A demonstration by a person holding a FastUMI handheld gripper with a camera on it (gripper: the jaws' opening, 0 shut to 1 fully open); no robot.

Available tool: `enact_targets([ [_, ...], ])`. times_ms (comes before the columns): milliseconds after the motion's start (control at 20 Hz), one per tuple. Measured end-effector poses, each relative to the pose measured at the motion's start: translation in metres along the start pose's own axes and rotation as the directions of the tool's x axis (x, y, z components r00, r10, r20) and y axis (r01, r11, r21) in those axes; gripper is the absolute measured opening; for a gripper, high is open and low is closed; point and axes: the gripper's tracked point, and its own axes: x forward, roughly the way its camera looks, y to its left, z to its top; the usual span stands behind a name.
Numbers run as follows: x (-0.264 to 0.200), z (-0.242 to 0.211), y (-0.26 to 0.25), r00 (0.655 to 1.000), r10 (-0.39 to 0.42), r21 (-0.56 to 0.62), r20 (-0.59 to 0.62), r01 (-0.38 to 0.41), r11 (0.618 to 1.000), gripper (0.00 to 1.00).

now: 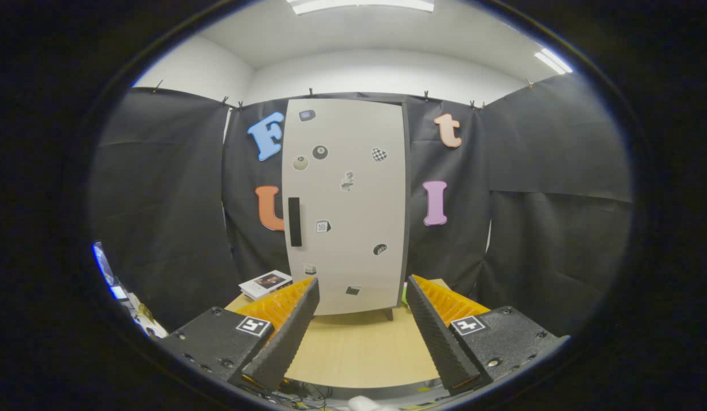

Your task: Open the shoe cabinet door, grab the shoes and put them into the shoe cabinet, then close the shoe cabinet door.

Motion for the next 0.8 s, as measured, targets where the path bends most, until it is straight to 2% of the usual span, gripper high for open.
enact_targets([
  [800,0.001,-0.006,-0.018,1.000,-0.010,0.017,-0.009,0.011,1.000,1.00],
])
